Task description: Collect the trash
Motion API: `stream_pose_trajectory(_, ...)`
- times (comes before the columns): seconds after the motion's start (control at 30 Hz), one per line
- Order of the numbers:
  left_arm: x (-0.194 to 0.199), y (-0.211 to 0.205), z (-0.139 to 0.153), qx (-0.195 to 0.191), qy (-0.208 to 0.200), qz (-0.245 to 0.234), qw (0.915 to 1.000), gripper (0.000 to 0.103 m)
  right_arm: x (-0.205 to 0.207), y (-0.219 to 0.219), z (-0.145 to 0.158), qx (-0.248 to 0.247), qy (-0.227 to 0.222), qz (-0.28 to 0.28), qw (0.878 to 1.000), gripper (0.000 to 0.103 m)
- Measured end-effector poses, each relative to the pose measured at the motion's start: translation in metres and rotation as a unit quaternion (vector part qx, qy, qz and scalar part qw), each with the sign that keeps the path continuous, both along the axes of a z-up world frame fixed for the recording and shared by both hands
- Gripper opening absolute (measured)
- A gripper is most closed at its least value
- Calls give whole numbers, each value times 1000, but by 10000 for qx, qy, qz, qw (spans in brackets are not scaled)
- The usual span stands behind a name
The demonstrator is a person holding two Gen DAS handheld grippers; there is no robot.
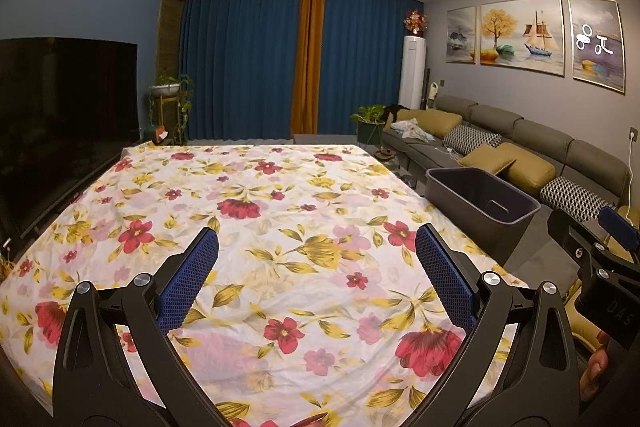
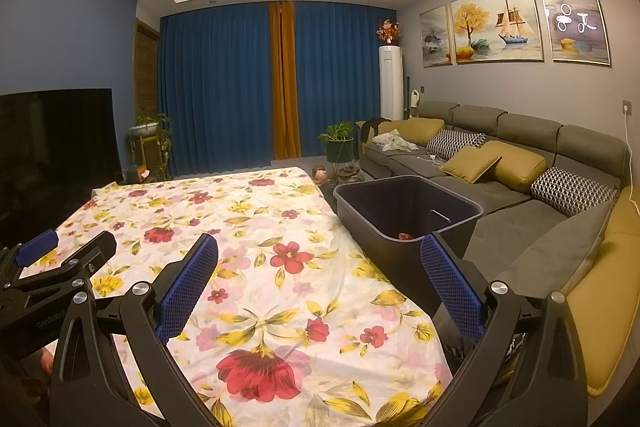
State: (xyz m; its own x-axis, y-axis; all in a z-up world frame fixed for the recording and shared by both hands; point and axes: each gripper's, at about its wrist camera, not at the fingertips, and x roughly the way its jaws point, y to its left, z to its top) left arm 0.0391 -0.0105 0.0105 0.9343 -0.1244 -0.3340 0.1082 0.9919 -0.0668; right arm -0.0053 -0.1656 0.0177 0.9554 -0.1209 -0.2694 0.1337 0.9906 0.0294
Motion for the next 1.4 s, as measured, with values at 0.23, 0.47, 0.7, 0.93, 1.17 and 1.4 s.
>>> stream_pose_trajectory(0.23, 0, 0, 0, 10, 1, -10, 10000, 97, 0, 0, 0, 6, 3, -3, 10000, 97)
stream_pose_trajectory(0.47, 2, 1, 2, 34, 5, -35, 10000, 97, -1, 0, 1, 6, -1, -2, 10000, 98)
stream_pose_trajectory(0.7, 2, 0, 2, 40, 4, -44, 10000, 97, 0, -1, 1, 8, 1, 4, 10000, 97)
stream_pose_trajectory(0.93, 3, 1, 2, 49, 11, -47, 10000, 97, 0, -1, 1, 10, 4, -2, 10000, 97)
stream_pose_trajectory(1.17, 3, 0, 2, 52, 10, -60, 10000, 97, -1, -2, 1, 14, 1, -3, 10000, 97)
stream_pose_trajectory(1.4, 3, 0, 2, 55, 11, -68, 10000, 97, -1, -2, 2, 18, 1, -3, 10000, 98)
